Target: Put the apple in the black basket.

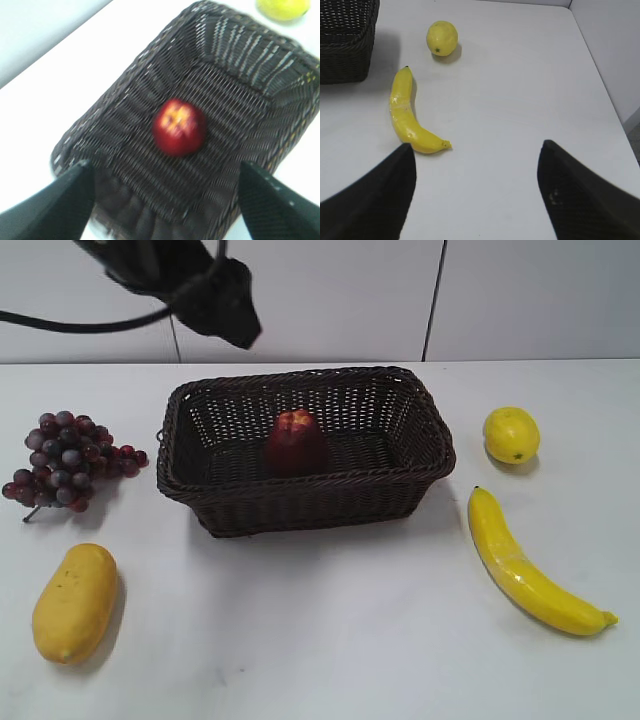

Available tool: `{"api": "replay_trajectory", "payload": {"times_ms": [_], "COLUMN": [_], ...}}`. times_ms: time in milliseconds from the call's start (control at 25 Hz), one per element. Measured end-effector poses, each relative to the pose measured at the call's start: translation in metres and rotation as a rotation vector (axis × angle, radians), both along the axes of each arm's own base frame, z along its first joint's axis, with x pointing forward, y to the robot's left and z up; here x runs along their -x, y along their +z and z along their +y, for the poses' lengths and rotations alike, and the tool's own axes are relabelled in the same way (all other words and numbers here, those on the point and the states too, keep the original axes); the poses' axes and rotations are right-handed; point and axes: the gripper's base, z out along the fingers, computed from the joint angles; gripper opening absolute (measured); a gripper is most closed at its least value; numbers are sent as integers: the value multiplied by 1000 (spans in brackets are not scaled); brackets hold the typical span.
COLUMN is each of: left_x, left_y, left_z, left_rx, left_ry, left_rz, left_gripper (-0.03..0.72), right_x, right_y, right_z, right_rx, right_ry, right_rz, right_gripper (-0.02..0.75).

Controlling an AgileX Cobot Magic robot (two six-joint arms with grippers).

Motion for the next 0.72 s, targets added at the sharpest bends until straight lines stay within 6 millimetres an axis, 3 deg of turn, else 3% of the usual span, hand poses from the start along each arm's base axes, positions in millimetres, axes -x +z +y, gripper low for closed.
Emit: {"api": "replay_trajectory", "payload": {"times_ms": [120,320,440,600,720], "left_x": [8,14,15,37,71], "left_y": [18,29,37,42,41], "left_z": [32,96,129,156,162], "left_rx": [-26,-63,-48,-24,-11], "left_ry": [88,310,428,519,540], "left_rz": [46,197,202,199,198], "left_gripper": [675,653,636,619,610], "right_x": [0,0,0,0,0], "right_y": [0,0,0,0,0], "right_z": [0,0,0,0,0], "right_rx": [0,0,0,0,0], "right_ry": [0,0,0,0,0], "right_rz": [0,0,0,0,0], "right_gripper": [571,571,571,571,571]}}
